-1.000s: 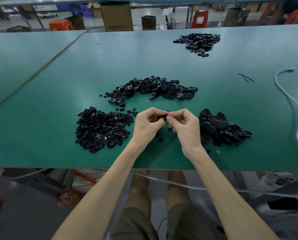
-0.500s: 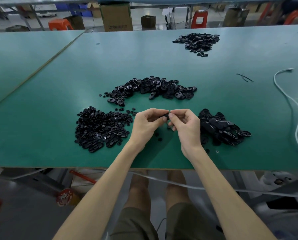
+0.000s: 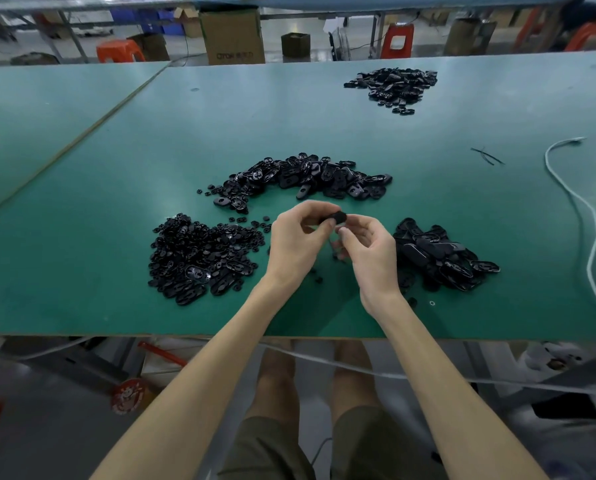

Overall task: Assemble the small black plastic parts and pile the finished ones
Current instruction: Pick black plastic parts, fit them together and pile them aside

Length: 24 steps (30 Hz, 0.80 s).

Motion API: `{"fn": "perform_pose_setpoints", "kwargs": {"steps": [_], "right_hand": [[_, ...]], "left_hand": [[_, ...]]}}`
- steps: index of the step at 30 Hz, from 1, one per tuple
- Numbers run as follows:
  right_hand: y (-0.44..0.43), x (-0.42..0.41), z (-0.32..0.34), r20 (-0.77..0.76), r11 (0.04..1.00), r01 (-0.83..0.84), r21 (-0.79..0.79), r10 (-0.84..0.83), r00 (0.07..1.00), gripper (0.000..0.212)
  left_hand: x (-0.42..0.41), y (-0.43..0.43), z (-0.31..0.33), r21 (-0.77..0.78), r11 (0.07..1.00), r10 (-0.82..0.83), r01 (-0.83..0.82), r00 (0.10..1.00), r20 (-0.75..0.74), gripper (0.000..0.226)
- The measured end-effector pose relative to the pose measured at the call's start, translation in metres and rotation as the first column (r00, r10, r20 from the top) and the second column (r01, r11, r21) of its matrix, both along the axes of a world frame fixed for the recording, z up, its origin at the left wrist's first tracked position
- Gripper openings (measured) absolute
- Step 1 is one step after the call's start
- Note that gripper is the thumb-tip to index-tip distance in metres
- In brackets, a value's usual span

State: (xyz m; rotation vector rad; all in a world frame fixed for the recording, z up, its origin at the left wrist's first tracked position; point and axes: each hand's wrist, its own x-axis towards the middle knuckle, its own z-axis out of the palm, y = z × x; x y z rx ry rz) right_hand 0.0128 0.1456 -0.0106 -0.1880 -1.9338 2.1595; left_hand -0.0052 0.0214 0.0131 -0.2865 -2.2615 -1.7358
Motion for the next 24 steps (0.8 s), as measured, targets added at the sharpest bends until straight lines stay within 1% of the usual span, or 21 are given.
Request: {"fn": "perform_pose_setpoints", "kwargs": {"steps": [3,5,6,9,10,11,12,14,16,17,19,20,22,24], "right_hand": [[-0.001,0.000,0.005,-0.014,0.998,-0.058,0.006,0.058,0.998,0.013],[-0.002,0.001,0.006,0.002,0.997,-0.077,0.018,0.077,0.997,0.023],[-0.001,0.001,0.003,0.026,0.997,-0.073,0.033,0.073,0.997,0.027],[0.004,0.005,-0.007,0.081,0.992,-0.060,0.113,0.051,0.995,0.020],[0.005,0.007,-0.007,0.075,0.994,-0.090,0.059,0.086,0.994,0.023],[0.006,0.009,-0.005,0.058,0.991,-0.134,-0.029,0.136,0.989,0.024],[0.006,0.010,-0.003,0.025,0.985,-0.158,-0.065,0.160,0.987,0.024],[0.008,0.010,-0.002,0.006,0.986,-0.153,-0.072,0.153,0.988,0.024],[0.008,0.010,-0.002,0.011,0.985,-0.148,-0.085,0.149,0.989,0.024],[0.008,0.010,-0.002,0.003,0.987,-0.145,-0.066,0.145,0.989,0.024],[0.007,0.011,0.000,-0.012,0.988,-0.152,0.005,0.152,0.988,0.024],[0.005,0.011,0.002,-0.021,0.991,-0.128,0.046,0.129,0.991,0.025],[0.004,0.009,0.002,0.018,0.993,-0.095,0.073,0.093,0.995,0.025],[0.002,0.005,0.001,0.028,0.992,-0.037,0.120,0.034,0.999,0.020]], "left_hand": [[-0.001,0.018,0.023,-0.037,0.997,-0.068,0.067,0.997,-0.023,0.022],[-0.001,0.035,0.036,-0.138,0.978,-0.164,0.158,0.986,-0.030,0.019],[-0.002,0.044,0.040,-0.190,0.958,-0.223,0.214,0.974,-0.028,0.015],[-0.003,0.068,0.049,-0.311,0.874,-0.387,0.374,0.922,0.021,0.012],[-0.003,0.075,0.049,-0.354,0.838,-0.428,0.415,0.903,0.044,0.012],[-0.002,0.081,0.049,-0.400,0.805,-0.456,0.439,0.888,0.058,0.012],[-0.003,0.087,0.047,-0.442,0.779,-0.468,0.444,0.882,0.062,0.013],[-0.003,0.094,0.042,-0.502,0.757,-0.452,0.418,0.890,0.059,0.019],[-0.003,0.096,0.038,-0.523,0.752,-0.437,0.401,0.897,0.060,0.028],[-0.003,0.096,0.036,-0.521,0.755,-0.434,0.398,0.899,0.057,0.031],[-0.004,0.092,0.034,-0.476,0.797,-0.405,0.372,0.914,0.037,0.034],[-0.004,0.089,0.035,-0.440,0.829,-0.375,0.344,0.927,0.018,0.034],[-0.003,0.077,0.034,-0.365,0.896,-0.284,0.252,0.958,-0.036,0.033],[-0.006,0.058,0.032,-0.317,0.938,-0.160,0.136,0.986,-0.050,0.033]]}}
